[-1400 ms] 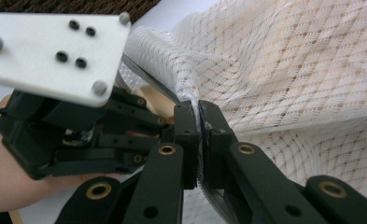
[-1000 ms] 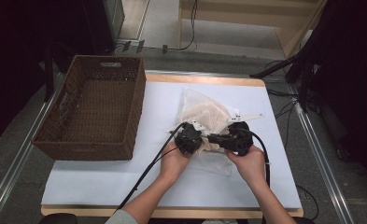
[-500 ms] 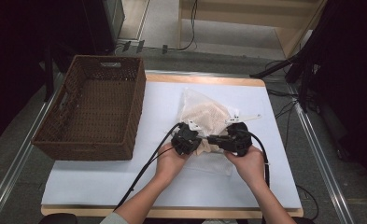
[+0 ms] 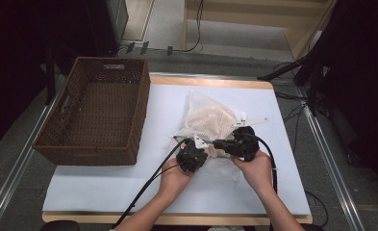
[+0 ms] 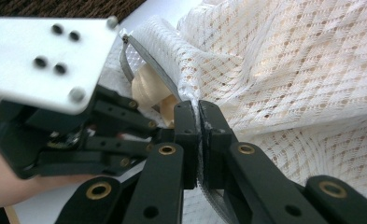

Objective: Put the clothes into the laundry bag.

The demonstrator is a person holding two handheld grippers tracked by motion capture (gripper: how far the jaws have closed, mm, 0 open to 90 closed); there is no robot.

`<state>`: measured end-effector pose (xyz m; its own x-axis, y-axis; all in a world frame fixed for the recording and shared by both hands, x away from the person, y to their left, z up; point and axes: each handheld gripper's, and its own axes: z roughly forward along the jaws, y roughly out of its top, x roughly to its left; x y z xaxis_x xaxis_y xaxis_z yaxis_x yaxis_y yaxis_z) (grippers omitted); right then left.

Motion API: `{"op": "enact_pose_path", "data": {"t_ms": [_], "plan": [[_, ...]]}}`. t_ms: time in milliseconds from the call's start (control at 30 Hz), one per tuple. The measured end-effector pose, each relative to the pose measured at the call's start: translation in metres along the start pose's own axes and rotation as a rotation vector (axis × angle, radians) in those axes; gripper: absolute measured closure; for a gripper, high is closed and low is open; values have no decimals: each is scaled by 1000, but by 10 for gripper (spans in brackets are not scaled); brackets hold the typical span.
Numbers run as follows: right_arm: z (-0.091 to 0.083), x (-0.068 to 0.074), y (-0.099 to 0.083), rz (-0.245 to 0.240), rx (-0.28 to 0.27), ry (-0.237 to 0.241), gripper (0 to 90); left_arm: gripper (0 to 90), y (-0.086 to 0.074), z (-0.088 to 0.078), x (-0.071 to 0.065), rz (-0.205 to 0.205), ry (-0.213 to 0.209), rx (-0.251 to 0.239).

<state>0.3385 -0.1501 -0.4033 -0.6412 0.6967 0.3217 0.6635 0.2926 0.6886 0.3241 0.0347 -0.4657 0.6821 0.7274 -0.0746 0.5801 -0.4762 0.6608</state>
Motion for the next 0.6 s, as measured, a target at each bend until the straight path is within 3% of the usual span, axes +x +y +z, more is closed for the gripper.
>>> {"op": "enact_pose_path", "data": {"t_ms": [333, 467, 600], "plan": [[0, -3, 0, 5, 2, -4, 879, 900, 29, 18, 15, 17, 101, -3], [1, -6, 0, 13, -2, -6, 879, 900, 33, 24, 20, 11, 111, -20], [0, -9, -1, 22, 0, -7, 879, 900, 31, 23, 22, 5, 81, -13]]}}
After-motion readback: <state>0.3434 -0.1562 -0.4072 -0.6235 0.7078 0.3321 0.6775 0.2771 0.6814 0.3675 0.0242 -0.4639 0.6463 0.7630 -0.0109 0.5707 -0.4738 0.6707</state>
